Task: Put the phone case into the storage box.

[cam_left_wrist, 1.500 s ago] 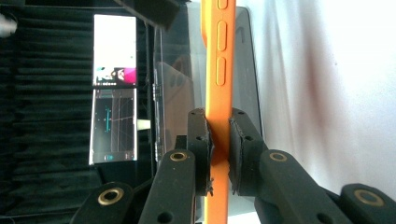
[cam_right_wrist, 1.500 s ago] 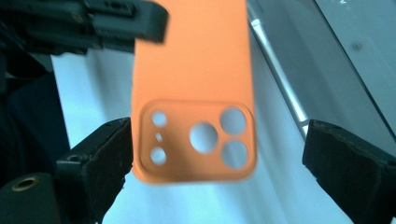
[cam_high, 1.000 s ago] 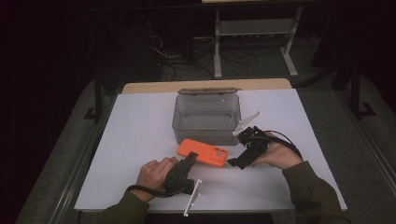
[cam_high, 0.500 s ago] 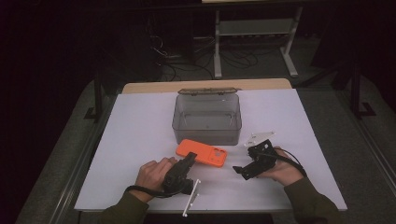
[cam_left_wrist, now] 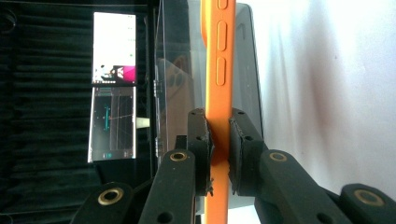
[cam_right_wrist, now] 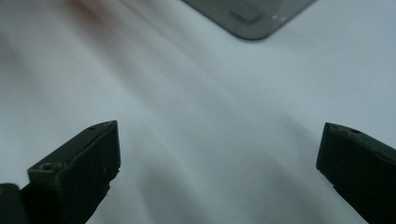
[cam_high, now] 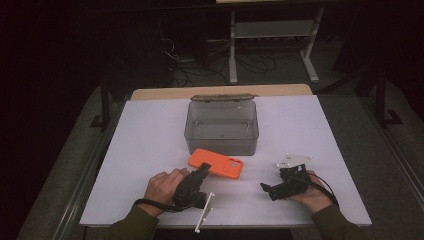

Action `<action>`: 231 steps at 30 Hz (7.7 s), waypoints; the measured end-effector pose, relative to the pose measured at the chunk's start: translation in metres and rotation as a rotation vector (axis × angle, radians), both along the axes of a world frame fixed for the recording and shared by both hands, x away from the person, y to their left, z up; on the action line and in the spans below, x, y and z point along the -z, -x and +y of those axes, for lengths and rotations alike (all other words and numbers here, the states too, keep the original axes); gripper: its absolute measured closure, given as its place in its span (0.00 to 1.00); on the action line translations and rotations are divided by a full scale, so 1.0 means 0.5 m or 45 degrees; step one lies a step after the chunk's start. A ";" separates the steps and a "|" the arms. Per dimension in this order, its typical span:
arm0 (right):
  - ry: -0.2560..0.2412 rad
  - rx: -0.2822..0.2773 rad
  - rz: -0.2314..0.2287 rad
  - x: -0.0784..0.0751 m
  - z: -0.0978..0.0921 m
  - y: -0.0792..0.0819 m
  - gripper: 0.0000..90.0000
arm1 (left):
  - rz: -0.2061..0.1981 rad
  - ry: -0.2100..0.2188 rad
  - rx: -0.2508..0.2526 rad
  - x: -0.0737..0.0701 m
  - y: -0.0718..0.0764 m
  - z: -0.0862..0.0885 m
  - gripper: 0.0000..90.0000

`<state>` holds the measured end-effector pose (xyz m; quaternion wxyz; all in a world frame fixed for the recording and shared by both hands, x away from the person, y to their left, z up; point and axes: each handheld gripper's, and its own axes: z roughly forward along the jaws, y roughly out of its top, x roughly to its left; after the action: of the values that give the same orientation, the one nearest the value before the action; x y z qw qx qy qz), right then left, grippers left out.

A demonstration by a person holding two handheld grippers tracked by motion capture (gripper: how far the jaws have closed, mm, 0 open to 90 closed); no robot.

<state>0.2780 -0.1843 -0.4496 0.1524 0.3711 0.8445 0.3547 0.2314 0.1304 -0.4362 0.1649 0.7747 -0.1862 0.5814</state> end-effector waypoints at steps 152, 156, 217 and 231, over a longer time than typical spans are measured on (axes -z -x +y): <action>-0.043 -0.003 0.000 0.001 -0.003 -0.003 0.00 | 1.104 1.276 -0.111 -0.214 -0.221 0.117 0.89; -0.043 -0.004 0.002 0.001 -0.003 -0.004 0.00 | 1.102 1.283 -0.114 -0.220 -0.232 0.113 0.89; -0.063 -0.008 -0.021 -0.007 -0.002 -0.001 0.00 | 1.587 1.063 -0.602 -0.278 -0.392 0.067 0.89; -0.082 -0.009 -0.035 -0.013 -0.002 0.001 0.00 | 1.655 1.010 -0.697 -0.291 -0.417 0.048 0.89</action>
<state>0.2776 -0.1851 -0.4433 0.1506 0.3680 0.8318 0.3874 0.4398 0.1544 -0.2905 0.3545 0.8597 0.3633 0.0572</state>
